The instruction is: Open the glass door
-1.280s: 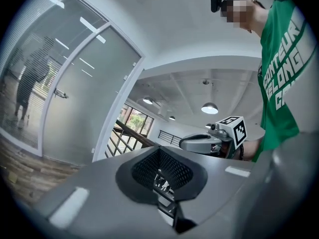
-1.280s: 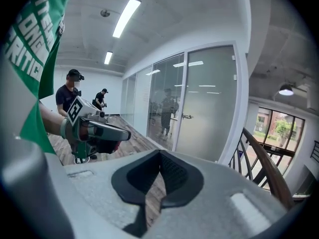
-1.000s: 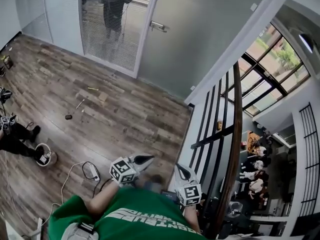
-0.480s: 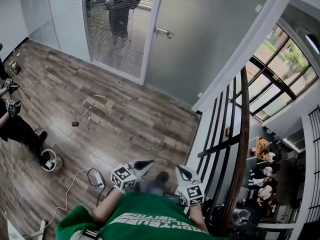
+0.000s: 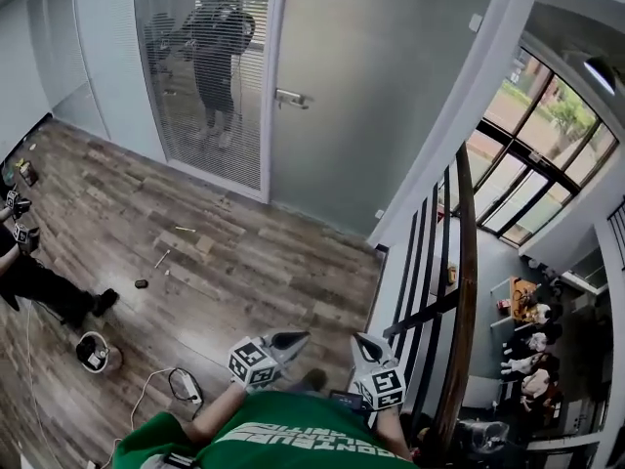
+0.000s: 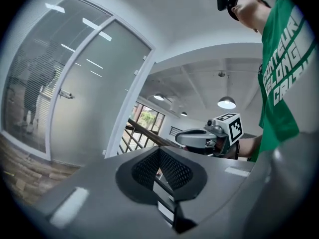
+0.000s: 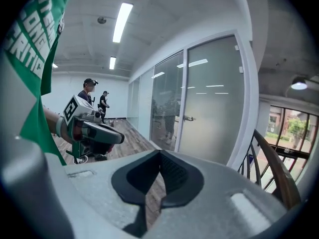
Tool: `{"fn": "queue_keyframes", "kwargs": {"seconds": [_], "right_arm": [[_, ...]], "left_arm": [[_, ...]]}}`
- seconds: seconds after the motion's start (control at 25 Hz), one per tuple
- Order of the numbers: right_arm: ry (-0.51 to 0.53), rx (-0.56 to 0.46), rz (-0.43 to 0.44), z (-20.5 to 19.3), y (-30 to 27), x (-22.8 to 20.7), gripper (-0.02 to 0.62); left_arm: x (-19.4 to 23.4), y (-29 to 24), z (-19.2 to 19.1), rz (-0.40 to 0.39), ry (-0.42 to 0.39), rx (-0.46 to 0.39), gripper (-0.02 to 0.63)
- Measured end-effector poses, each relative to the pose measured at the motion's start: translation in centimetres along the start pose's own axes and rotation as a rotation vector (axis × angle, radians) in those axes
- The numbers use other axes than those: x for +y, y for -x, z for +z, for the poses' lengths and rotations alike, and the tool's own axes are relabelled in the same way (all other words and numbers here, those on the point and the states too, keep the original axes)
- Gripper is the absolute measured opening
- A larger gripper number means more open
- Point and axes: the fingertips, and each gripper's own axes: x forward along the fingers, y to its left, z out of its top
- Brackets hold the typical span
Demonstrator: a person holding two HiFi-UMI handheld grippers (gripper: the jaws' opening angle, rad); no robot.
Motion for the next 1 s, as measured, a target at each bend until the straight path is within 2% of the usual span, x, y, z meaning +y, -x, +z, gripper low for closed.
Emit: {"fn": "queue_keyframes", "kwargs": {"seconds": [0.16,0.4,0.72,1.0], "right_arm": [[-0.046,-0.008,-0.052,-0.8,0.2,-4.6,-0.006],[-0.11,-0.009,-0.084,-2.1,0.7,-8.9,-0.006],[-0.089,-0.029,-0.052,-2.0,-0.5,-12.6,-0.006],[-0.022,-0.059,0.029,0.1,-3.3,-13.0,-0.006]], "left_arm": [[-0.2,-4.8,1.8,-0.062,-0.044,0.019,0.017],[0.7,-8.9,2.4,-0.073,-0.042,0.052,0.017],[1.5,-12.5,3.5,-0.046,-0.053,0.048,0.017],[2.3,-14.1,4.8,-0.023,-0.074,0.046,0.017]]}}
